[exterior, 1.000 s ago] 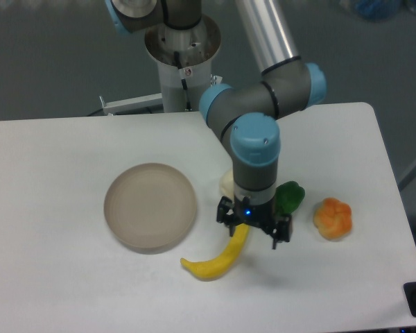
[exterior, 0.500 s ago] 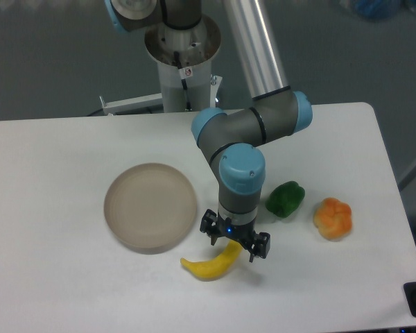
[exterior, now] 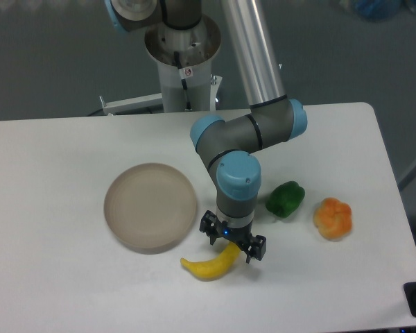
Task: Pick up the banana from the table
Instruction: 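Close the gripper around the middle of the yellow banana, then lift the banana up off the table toward the green pepper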
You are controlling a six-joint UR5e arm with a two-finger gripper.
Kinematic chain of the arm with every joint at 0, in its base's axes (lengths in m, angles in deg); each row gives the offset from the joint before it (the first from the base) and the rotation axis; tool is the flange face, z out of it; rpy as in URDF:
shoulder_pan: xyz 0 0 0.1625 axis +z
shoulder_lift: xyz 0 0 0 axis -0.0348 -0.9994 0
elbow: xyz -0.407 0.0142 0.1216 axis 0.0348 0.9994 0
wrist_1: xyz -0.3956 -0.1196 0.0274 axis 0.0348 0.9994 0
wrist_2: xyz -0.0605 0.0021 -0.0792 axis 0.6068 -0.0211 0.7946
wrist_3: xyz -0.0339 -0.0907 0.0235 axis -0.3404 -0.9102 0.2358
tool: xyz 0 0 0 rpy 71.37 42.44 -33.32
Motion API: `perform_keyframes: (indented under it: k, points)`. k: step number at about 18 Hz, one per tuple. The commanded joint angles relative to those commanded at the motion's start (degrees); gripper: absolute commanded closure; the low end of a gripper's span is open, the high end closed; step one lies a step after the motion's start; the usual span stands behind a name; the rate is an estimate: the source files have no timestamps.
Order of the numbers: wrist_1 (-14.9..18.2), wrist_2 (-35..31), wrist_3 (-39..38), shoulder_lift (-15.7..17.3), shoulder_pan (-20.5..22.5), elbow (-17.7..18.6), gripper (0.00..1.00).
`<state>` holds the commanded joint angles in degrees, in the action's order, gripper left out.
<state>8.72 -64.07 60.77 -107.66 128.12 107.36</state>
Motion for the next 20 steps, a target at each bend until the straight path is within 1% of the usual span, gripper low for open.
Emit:
perform_keyframes:
  k: [1,2,3,6,7,8,9,10,15,18,20]
  points:
    - [-0.1,0.0,0.1,-0.2,0.0,-0.1,0.0]
    - [-0.1,0.0,0.1,-0.4,0.0,-0.3,0.03]
    - [-0.1,0.0,0.2,-0.4,0.0,-0.2,0.14]
    - [-0.1,0.1,0.2,-0.4,0.0,-0.2,0.4]
    - [0.0,0.1,0.3,-0.4,0.0,-0.3,0.47]
    - [0.0,0.1,0.3,-0.3,0.0,-0.3,0.58]
    - [0.0,0.1,0.3,-0.3,0.0,-0.3,0.65]
    - [0.0,0.1,0.3,-0.3,0.0,-0.6,0.67]
    - [0.2,0.0,0.8,0.5,0.3,-1.8,0.69]
    - [0.9,0.1,2.4,2.3,1.3,-4.5,0.7]
    - [1.6,0.1,3.9,4.4,3.5,-6.2,0.7]
